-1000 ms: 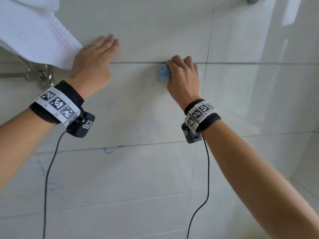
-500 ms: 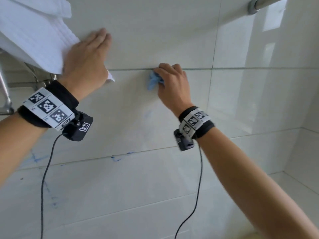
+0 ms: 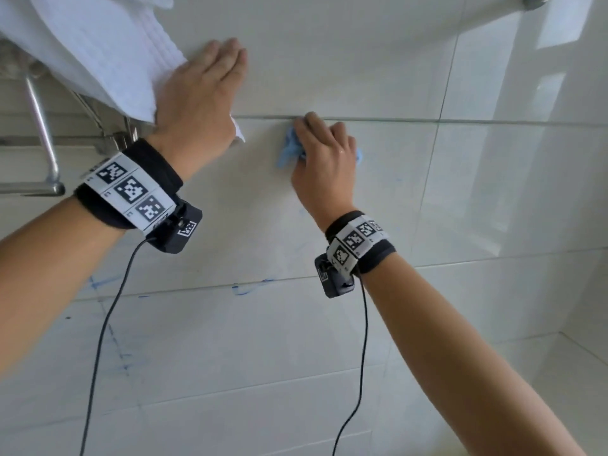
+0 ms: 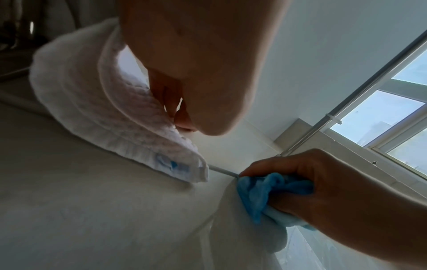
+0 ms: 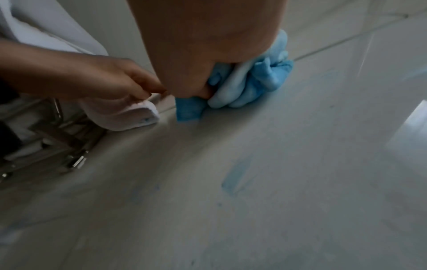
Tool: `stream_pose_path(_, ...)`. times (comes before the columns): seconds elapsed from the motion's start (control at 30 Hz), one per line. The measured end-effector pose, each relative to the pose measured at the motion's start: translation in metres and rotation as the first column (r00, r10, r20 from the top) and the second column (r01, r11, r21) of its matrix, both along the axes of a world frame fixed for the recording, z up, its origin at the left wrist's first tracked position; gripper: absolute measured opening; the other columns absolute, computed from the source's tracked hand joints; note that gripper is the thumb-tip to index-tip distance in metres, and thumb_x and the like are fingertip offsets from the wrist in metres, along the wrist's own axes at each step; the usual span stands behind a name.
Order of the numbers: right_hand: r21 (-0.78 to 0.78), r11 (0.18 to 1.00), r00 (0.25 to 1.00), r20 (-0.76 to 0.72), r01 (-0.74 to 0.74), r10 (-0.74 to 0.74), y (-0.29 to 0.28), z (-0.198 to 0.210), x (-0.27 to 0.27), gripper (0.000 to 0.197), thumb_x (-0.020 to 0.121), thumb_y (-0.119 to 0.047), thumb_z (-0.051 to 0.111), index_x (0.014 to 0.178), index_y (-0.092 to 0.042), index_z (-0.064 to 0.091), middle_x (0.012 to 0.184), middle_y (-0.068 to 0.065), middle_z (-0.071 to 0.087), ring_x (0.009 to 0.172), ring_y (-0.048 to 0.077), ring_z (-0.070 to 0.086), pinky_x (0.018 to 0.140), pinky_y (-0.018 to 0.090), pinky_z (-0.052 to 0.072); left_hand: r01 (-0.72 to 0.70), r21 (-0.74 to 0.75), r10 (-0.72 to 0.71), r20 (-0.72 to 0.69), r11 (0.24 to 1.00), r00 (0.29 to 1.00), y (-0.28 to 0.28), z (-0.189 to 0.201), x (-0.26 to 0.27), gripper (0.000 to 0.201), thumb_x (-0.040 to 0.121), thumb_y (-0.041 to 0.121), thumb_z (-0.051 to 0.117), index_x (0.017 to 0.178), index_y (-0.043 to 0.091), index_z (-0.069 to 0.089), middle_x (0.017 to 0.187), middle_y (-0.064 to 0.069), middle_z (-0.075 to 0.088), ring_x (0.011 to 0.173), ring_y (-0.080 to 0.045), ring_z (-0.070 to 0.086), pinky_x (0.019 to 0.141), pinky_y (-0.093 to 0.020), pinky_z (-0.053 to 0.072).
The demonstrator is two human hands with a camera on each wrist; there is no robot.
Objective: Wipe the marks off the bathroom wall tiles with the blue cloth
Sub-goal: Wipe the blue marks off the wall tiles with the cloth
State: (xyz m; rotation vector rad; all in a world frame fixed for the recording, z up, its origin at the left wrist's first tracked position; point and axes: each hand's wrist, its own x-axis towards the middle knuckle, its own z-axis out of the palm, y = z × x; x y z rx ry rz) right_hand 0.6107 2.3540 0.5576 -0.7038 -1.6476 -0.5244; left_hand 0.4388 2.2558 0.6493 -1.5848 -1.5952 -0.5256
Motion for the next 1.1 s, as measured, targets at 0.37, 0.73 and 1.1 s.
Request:
stream_pose_path(0.37,-0.167,0.976,0.963,-0.208,0.139,-0.173,0.020,0.011,0.043,0.035,0.076,-0.008,0.053,0.105,-0.017,0.071,0.115,-0.006,0.069,0.095,0.033,0.055,0.075,0.039,0.036,-0.042,-0.040,0.041,-0.028,0.998,0.999,-0.001,0.000,0.000,0.091,0.095,0.011,0.067,0.167,0.011,0.010,0.176,-0.006,0.009,0.162,-0.027,0.008,0.131,-0.043,0.015)
stream_pose_path(0.73,0.066,0.995,0.983,0.165,0.075,-0.085,0.018,0.020,0.058,0.039,0.083,-0.012,0.055,0.117,-0.022,0.071,0.124,-0.007,0.068,0.099,0.031,0.059,0.080,0.043,0.044,-0.063,-0.061,0.059,-0.053,0.996,0.997,-0.005,-0.003,-0.001,0.086,0.101,0.018,0.059,0.168,0.013,0.006,0.176,-0.003,0.003,0.162,-0.024,0.004,0.132,-0.042,0.012)
stream_pose_path(1.1,0.149,0.988,0.933,0.351,0.025,-0.077,0.021,-0.012,0.056,0.042,0.082,-0.004,0.065,0.122,-0.019,0.069,0.135,-0.002,0.063,0.106,0.032,0.059,0.082,0.042,0.043,-0.049,-0.019,0.048,-0.053,0.999,0.997,-0.002,-0.010,0.000,0.110,0.086,0.062,0.070,0.166,0.010,0.015,0.176,-0.004,0.009,0.162,-0.029,0.008,0.127,-0.049,0.023)
